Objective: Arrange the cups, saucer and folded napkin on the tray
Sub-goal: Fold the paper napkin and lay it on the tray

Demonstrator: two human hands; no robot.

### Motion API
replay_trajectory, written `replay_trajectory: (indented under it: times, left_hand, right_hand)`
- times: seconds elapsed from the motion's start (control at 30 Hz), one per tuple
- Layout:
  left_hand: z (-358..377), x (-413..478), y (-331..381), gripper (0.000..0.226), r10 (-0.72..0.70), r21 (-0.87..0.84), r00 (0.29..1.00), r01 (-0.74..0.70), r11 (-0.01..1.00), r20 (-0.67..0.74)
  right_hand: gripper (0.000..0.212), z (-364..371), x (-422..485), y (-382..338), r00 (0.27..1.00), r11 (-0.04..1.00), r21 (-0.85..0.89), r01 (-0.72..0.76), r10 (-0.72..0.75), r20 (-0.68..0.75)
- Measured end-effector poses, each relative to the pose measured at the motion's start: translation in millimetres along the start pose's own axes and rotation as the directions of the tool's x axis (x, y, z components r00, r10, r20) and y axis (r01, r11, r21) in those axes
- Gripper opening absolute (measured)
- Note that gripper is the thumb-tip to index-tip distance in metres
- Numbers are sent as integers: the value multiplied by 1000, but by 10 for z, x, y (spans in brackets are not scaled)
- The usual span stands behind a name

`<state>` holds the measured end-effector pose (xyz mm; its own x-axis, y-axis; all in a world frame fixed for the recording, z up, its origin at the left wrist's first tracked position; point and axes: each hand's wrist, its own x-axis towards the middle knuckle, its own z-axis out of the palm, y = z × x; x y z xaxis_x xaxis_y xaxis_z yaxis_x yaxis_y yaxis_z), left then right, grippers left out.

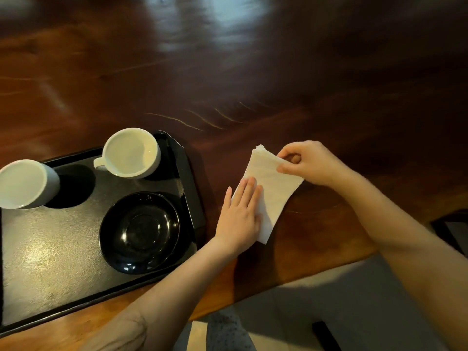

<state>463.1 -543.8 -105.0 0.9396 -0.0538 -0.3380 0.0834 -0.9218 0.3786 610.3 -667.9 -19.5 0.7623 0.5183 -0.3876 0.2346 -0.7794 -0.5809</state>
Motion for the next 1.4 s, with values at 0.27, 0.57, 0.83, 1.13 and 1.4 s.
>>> replay_trajectory:
  times: [0.27, 0.57, 0.83, 1.13, 1.4]
  left_hand:
    - [67, -533, 0, 56, -144, -58, 948, 134, 989, -284]
    - [144, -661, -179, 52, -95, -163, 975, 63, 985, -200]
    - [-4, -650, -110, 23, -366, -638, 914, 178, 749, -174]
    - [-395, -437, -2, 53, -450, -589, 891, 397, 704, 63]
    - [-518, -135, 48, 36, -416, -242, 895, 444, 863, 159]
  right_hand:
    - [27, 671, -524, -59, 946, 984, -78, 159, -175, -272]
    - [31, 1256, -817, 8, 956, 989, 8, 150, -143, -258]
    - [30, 1497, -866, 104, 929, 985, 85, 149, -110, -353]
    - [35, 1585, -897, 168, 952, 985, -4, 174, -169, -256]
    - [34, 1600, -959, 145, 966, 990, 10, 142, -136, -220]
